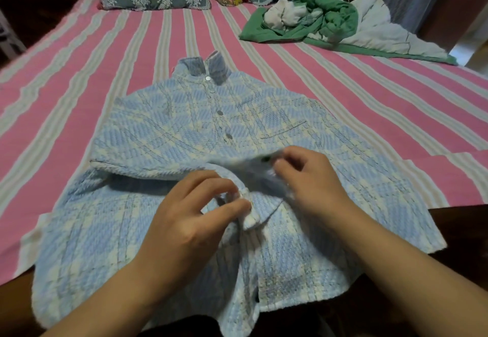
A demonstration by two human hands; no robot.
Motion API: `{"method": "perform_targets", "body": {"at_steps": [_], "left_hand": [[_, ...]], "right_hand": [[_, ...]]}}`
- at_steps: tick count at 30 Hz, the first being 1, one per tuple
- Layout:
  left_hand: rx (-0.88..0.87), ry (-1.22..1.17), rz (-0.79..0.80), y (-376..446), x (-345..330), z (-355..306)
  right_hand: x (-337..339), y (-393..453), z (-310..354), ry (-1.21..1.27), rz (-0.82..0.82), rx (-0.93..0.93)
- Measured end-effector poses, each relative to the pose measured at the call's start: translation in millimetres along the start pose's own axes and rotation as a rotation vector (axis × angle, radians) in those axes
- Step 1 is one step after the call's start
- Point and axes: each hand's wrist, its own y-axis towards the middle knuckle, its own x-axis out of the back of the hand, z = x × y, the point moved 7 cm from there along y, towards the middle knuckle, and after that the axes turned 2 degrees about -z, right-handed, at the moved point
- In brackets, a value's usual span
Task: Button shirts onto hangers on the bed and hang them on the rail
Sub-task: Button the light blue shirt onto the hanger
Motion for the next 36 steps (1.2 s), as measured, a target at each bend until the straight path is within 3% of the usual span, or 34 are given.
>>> {"method": "perform_targets", "body": {"at_steps": [2, 5, 10, 22, 28, 32, 36], "left_hand": [[-0.002, -0.002, 0.025, -5, -1, 2], [0.022, -0.007, 0.003, -6, 2, 6], [0.109, -0.097, -0.128, -4, 15, 11], [0.160, -0.114, -0.220, -10, 25, 19], [0.368, -0.248, -0.050, -10, 17, 37], [0.225, -0.213, 0.000, -10, 11, 33], [0.156, -0.141, -0.027, -9, 13, 27]], "right_hand": [[8, 0, 6, 0.067, -0.064, 0.002], [-3, -13, 29, 0.123, 0.063, 0.127], [-27, -25, 38, -0.054, 0.182, 0.279], [-40, -26, 36, 0.257, 0.372, 0.062], [-35, -24, 42, -0.004, 0.361, 0.282], [-37, -30, 54, -0.198, 0.299, 0.517], [-37, -34, 61, -0.252, 0.247, 0.590]]}}
